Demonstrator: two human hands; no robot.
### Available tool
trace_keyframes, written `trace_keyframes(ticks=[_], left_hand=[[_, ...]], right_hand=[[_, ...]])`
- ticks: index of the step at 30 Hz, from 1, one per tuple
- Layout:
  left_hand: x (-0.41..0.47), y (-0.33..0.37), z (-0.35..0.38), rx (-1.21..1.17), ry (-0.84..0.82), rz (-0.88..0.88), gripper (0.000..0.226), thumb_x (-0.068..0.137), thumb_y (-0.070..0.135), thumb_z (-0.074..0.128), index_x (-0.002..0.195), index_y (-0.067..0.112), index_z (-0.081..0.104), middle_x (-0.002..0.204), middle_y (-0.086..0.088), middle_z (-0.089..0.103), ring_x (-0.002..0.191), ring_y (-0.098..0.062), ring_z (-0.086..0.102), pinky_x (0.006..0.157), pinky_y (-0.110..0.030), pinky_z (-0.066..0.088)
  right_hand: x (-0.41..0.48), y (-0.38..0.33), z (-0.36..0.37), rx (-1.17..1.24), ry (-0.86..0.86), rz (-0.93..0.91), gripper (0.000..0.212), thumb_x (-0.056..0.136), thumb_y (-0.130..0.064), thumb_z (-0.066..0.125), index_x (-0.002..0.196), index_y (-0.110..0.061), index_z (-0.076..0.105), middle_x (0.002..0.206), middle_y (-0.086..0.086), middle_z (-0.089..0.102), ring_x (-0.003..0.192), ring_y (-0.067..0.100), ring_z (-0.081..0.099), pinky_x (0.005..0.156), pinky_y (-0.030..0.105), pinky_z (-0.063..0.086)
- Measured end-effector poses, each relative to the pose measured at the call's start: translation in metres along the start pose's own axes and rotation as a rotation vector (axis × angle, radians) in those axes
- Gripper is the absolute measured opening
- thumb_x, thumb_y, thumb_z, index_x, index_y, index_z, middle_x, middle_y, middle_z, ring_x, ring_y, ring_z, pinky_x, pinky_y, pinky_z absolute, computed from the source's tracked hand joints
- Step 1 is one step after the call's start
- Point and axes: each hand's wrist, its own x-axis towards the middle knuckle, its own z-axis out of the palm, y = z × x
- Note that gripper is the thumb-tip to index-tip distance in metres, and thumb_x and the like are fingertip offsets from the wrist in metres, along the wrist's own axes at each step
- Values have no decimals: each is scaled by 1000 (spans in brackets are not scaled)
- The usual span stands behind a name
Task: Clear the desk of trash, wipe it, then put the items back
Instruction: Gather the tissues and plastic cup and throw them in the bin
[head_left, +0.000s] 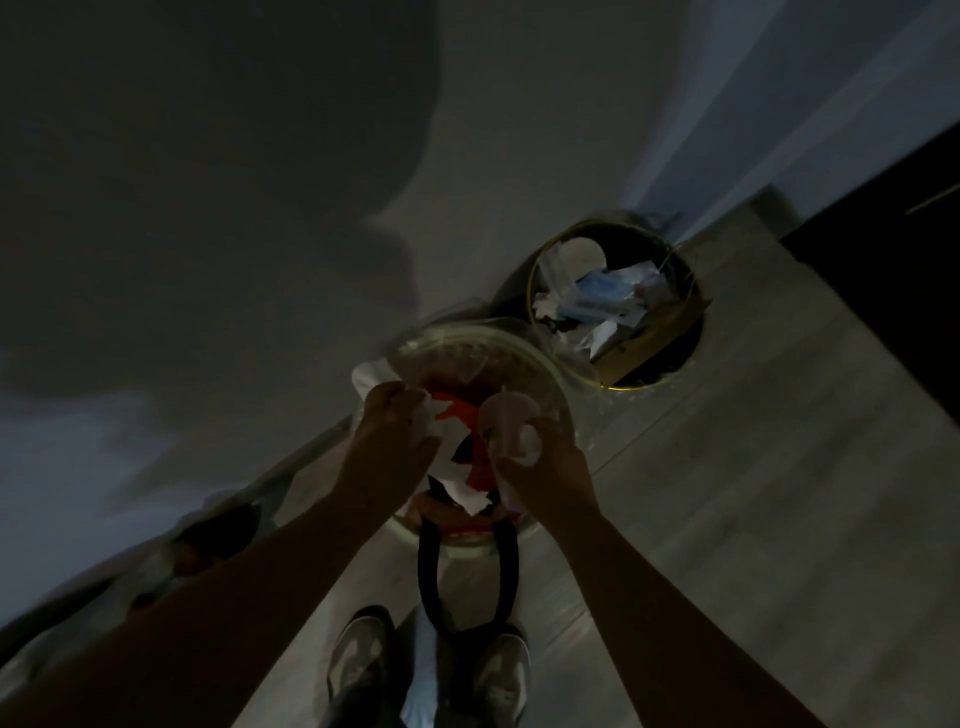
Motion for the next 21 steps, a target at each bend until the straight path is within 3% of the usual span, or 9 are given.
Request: trace_keyframes(ticks=[3,6,8,10,14,16,18,21], left_hand=[[17,-9,15,26,-11,49,60,84,23,68,136,4,48,141,-17,41,125,-35,46,101,-50,44],[32,-23,30,65,-89,73,59,86,31,61,137,5,47,137,-15,49,125,-31,48,101,-37,41],[40,-29,38,106,-226,49,43,95,24,57,132,5,51,126,-13,57,115,-26,55,90,-26,42],[45,-32,41,116,-321,62,41,96,31,51,126,4,56,118,-14,61,106,-24,58,88,-25,43],[49,-28,31,56,-141,21,34,97,27,45,115,4,63,115,-19,60,102,-23,57,91,-29,39],[45,-20,21,112,-112,3,35,100,27,46,127,8,57,128,-17,55,113,-26,56,99,-33,39],[33,-10,6,284,-142,20,46,100,32,44,141,11,43,143,-11,45,129,-26,45,106,-30,31],[14,7,-20,332,-130,119,53,96,39,41,132,1,52,130,-20,55,118,-35,55,100,-38,42]], right_hand=[[12,7,10,40,-40,50,51,86,-25,69,132,-17,50,116,-1,55,111,18,54,93,34,48],[20,14,16,51,-67,93,32,85,-21,69,114,-16,57,100,-4,58,100,17,58,79,27,47],[23,18,17,39,-64,79,46,83,-23,71,124,-16,52,109,-4,58,103,14,56,73,18,43],[21,16,13,59,-49,38,65,80,-26,73,137,-21,41,117,-11,49,111,8,50,76,15,42],[13,7,0,25,-36,-9,70,85,-32,68,145,-24,32,126,-7,47,119,15,48,96,34,45],[8,2,-6,-12,-23,23,62,88,-34,65,143,-24,38,127,-3,51,121,18,49,101,39,44],[1,-4,-13,-64,8,27,44,92,-35,60,134,-24,49,117,-6,58,114,18,55,96,36,47],[-22,-22,-26,-122,4,3,32,95,-43,54,124,-30,56,106,-11,63,107,16,60,89,34,49]])
